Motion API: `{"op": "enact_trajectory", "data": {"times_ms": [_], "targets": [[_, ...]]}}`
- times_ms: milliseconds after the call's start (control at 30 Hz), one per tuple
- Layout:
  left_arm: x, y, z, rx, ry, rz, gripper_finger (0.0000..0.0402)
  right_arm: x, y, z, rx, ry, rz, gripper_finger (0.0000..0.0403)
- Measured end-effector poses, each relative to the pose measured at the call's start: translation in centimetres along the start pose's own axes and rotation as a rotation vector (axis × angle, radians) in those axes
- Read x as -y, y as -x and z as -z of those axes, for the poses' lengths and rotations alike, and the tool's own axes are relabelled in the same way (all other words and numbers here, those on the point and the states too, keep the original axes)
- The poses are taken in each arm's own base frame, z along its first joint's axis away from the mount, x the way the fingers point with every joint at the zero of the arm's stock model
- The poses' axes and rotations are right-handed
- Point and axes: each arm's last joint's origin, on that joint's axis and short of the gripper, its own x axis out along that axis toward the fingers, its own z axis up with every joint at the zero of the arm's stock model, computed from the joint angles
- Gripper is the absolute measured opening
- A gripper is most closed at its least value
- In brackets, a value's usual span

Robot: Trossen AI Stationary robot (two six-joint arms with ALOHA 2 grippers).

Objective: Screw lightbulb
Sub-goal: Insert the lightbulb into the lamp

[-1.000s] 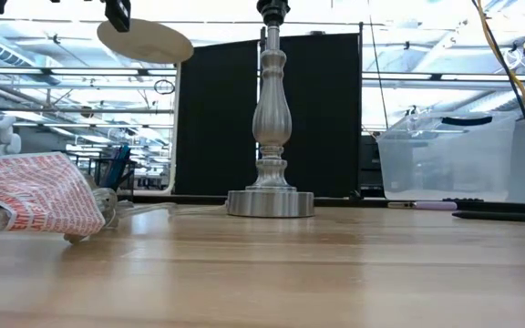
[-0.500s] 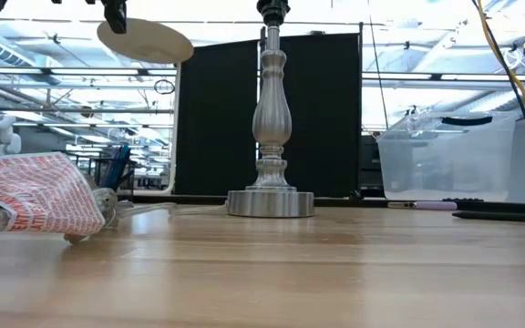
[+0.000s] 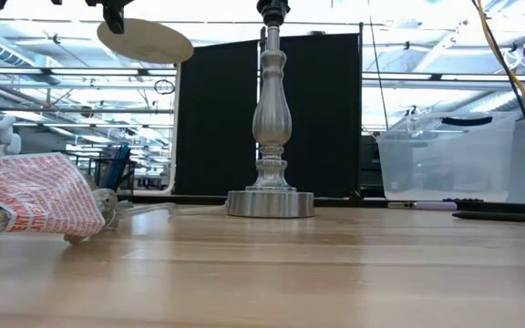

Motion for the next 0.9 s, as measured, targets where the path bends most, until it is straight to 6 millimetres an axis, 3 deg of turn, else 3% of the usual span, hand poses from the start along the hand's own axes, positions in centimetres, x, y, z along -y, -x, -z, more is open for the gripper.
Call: {"op": "enact_trajectory", "data": {"times_ms": [100, 200, 433, 600, 900], "targets": [[-0.3, -0.1, -0.1, 0.012, -0.017, -0.044, 0.0, -1.4, 2.7, 2.2, -0.035, -0.053, 0.0, 0.0148], [-0.7, -0.5, -0.1, 0.028, -0.016, -0.077, 0.0, -2.9, 4.0, 5.4, -0.024, -0.126, -0.017, 0.0148], [-1.1, -2.0, 0.0, 0.082, -0.002, -0.12, 0.0, -6.3, 3.9, 13.0, 0.175, -0.302, -0.089, 0.0148], [-1.0, -3.2, -1.3, 0.119, 0.009, -0.111, 0.0, -8.0, 1.9, 14.6, 0.289, -0.394, -0.163, 0.0148], [-1.0, -6.9, -6.4, 0.082, -0.097, -0.15, 0.0, -11.2, -4.4, 14.5, 0.274, -0.426, -0.332, 0.0148]]}}
